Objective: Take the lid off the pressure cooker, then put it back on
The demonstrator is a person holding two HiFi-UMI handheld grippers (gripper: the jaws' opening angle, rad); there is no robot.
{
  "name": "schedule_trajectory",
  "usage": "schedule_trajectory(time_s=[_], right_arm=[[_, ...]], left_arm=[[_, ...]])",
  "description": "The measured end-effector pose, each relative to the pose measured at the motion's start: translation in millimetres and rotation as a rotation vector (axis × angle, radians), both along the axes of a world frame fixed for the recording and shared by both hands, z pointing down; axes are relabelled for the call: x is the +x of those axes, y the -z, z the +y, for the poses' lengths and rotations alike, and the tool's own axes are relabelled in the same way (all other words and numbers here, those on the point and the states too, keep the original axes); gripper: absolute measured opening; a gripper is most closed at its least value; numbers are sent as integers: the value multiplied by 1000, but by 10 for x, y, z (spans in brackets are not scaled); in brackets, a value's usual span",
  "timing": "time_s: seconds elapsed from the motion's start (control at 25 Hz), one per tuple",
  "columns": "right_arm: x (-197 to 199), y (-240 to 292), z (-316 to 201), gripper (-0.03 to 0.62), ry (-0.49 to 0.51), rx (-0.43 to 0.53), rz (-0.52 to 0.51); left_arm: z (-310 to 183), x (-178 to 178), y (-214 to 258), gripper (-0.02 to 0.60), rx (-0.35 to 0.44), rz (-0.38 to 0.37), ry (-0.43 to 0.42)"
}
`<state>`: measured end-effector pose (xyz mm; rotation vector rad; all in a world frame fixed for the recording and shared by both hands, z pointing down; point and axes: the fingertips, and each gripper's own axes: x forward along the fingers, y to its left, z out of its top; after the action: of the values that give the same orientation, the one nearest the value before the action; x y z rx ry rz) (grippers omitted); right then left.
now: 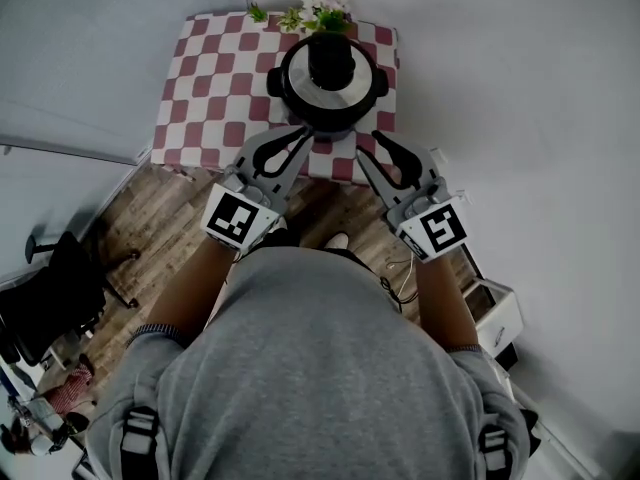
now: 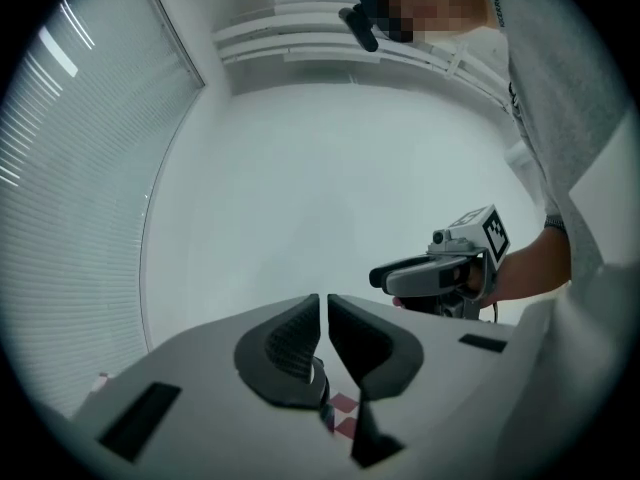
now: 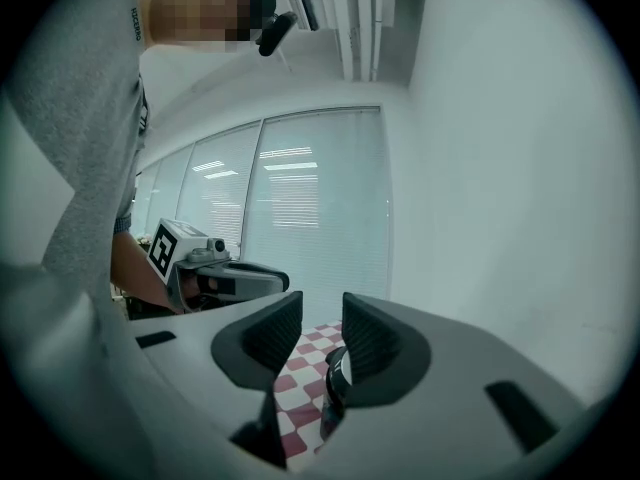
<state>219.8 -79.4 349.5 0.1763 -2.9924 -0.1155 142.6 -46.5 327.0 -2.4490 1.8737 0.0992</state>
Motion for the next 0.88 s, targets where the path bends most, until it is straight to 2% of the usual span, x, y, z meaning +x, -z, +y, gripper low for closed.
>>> schedule_trajectory(time_s=[0.24, 0.32, 0.4, 0.88], right_arm=[[147, -13, 60, 99, 28, 0, -24], [191, 1, 64, 70, 19, -2, -37], [220, 15, 58, 5, 4, -7, -47], [252, 78, 38, 5, -44, 17, -55]], left_arm=[[86, 127, 13, 17, 12, 11, 50], [114, 171, -10, 17, 5, 9, 53], [142, 191, -22, 17, 0, 10, 63], [227, 190, -25, 17, -4, -9, 117]])
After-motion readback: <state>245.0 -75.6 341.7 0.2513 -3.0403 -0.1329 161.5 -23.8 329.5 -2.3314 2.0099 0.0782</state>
